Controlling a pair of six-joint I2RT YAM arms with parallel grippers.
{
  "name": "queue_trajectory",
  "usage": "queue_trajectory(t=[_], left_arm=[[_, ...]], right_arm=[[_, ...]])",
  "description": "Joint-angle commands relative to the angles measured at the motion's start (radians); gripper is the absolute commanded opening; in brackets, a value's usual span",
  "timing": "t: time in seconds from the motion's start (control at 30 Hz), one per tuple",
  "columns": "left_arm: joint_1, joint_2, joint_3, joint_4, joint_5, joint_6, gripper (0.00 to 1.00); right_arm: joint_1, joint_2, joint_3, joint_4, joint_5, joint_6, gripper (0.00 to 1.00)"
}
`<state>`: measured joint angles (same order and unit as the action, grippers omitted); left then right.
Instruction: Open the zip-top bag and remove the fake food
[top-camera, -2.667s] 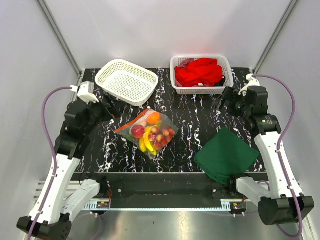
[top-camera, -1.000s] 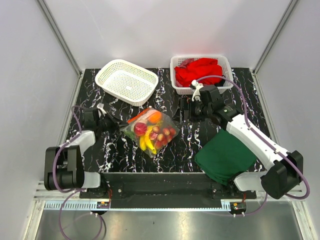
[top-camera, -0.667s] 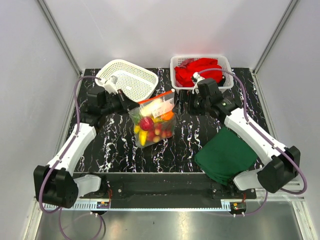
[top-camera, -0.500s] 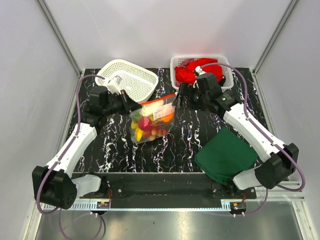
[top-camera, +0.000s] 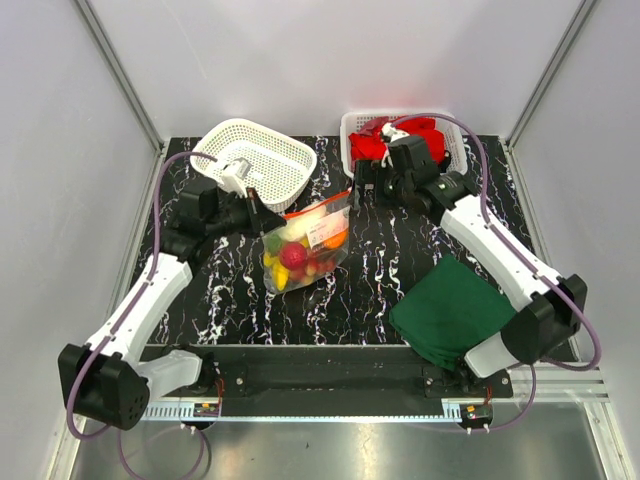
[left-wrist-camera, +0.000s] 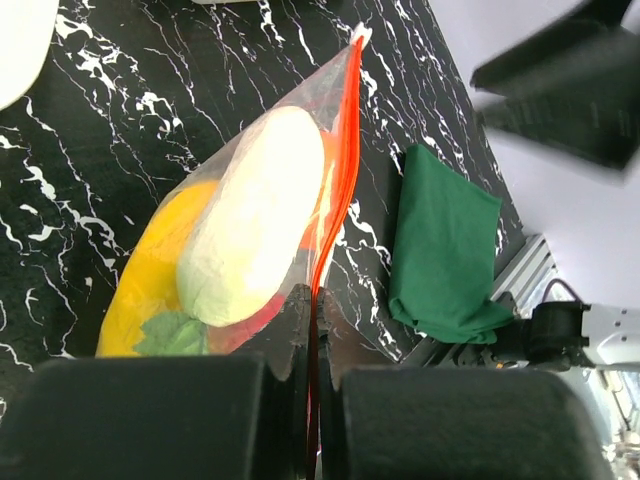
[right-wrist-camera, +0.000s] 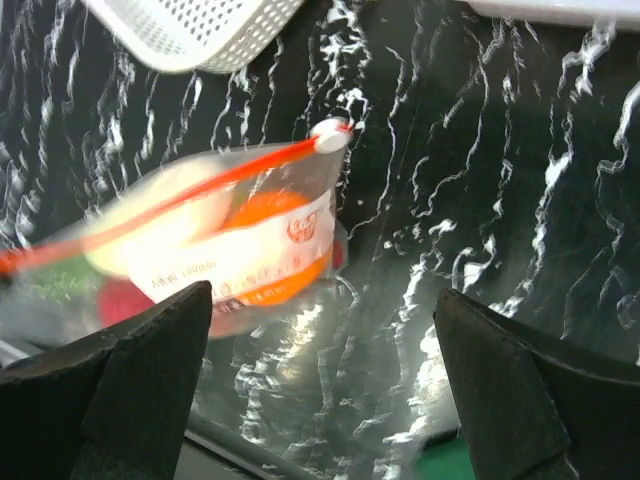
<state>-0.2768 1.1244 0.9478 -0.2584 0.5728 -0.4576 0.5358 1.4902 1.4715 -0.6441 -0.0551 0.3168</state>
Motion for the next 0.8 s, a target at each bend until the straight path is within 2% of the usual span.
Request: queue_trajectory(t=[0.0,0.03,0.1,0.3,0.43,0.47,0.5,0.6,0.7,0.73,0.77], left_arm=[[-0.002,-0.055,-0.018,0.051,0.036,0.037,0.00],[-0.004,-0.058,-0.026,0.068,0.041,0.034,0.00],[-0.004,-0.063,-0.037,0.082,0.050,0.017,0.00],[-0.035,-0.100,-0.060,0.104,0.032,0.020,0.00],[-0.053,-0.121,-0.070,0.102,0.033,0.037,0.00],[-0.056,-0.135,-0.073,0.102,0.032,0.042,0.00],[-0.059,-0.141,-0.078,0.100,0.030,0.051,0.00],[-0.067,-0.163,-0.086,0.094,0.021,0.071,0.00],[-0.073,-0.179,-0.083,0.068,0.004,0.098,0.00],[-0.075,-0.184,-0.075,0.045,-0.002,0.105,0.04],[-0.076,-0.189,-0.069,0.038,-0.026,0.111,0.20]], right_arm=[[-0.005,0.074,0.128,-0.095,0.103,0.388,1.00],[0.013,0.079,0.124,-0.063,0.095,0.486,1.00],[0.036,0.111,0.118,-0.019,0.104,0.521,1.00],[0.081,0.208,0.174,-0.040,0.144,0.597,1.00],[0.104,0.228,0.181,-0.045,0.202,0.613,0.86],[0.105,0.232,0.185,-0.045,0.199,0.614,0.81],[0.108,0.240,0.187,-0.051,0.201,0.619,0.71],[0.118,0.236,0.190,-0.057,0.233,0.611,0.68],[0.125,0.213,0.176,-0.051,0.256,0.599,0.60],[0.128,0.208,0.168,-0.046,0.256,0.599,0.55],[0.128,0.202,0.147,-0.034,0.252,0.596,0.48]])
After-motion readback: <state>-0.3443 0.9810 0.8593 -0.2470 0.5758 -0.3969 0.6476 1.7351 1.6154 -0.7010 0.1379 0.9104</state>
